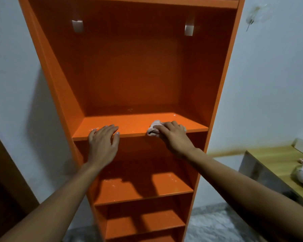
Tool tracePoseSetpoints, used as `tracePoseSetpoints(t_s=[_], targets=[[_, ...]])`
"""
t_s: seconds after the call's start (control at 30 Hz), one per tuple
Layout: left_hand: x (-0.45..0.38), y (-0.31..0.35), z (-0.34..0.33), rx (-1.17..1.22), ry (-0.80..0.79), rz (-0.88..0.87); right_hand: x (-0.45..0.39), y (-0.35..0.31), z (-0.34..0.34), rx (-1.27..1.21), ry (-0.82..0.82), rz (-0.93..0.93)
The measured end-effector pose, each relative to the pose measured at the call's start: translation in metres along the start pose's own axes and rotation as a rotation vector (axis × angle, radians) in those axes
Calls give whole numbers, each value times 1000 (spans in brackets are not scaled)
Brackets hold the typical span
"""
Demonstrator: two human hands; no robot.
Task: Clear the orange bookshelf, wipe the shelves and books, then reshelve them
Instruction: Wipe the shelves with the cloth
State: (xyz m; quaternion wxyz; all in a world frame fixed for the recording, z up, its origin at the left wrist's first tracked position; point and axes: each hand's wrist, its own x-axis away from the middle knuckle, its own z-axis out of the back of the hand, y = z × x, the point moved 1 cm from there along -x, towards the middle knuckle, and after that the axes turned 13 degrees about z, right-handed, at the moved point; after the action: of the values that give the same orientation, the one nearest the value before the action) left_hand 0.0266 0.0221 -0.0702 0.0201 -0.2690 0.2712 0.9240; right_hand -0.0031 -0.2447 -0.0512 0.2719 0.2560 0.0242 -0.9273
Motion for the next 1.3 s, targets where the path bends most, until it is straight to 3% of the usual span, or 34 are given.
tracePoseSetpoints(t_s=[0.13, 0.23, 0.37, 0.47, 0.57, 0.63, 0.73, 0.87, 1.1, 1.3], targets=[[-2, -6, 4, -15, -27, -25, 0, -34, 0, -278, 175, 148], [-4, -16, 11, -22, -33, -36, -15, -39, 22, -507, 285, 139], [-3, -26, 18, -15, -80, -65, -47, 30, 42, -332, 360, -78], [-4, -26, 18, -13, -87, -73, -56, 93, 40, -203, 209, -348], [-5, -24, 18, -18, -76, -63, -61, 118, 18, -315, 5, -588], [-4, -25, 18, -25, -74, -59, -66, 115, 1, -333, -189, -662], [-3, -25, 17, -22, -78, -53, -77, 110, -5, -319, -312, -691], [-2, -23, 15, -35, -66, -39, -80, 99, 0, -222, -415, -540], [-2, -22, 18, -54, -81, -54, -76, 22, -3, -180, -324, -66], [12, -33, 29, 1, 30, 62, -66, -50, -6, -255, 5, 315]])
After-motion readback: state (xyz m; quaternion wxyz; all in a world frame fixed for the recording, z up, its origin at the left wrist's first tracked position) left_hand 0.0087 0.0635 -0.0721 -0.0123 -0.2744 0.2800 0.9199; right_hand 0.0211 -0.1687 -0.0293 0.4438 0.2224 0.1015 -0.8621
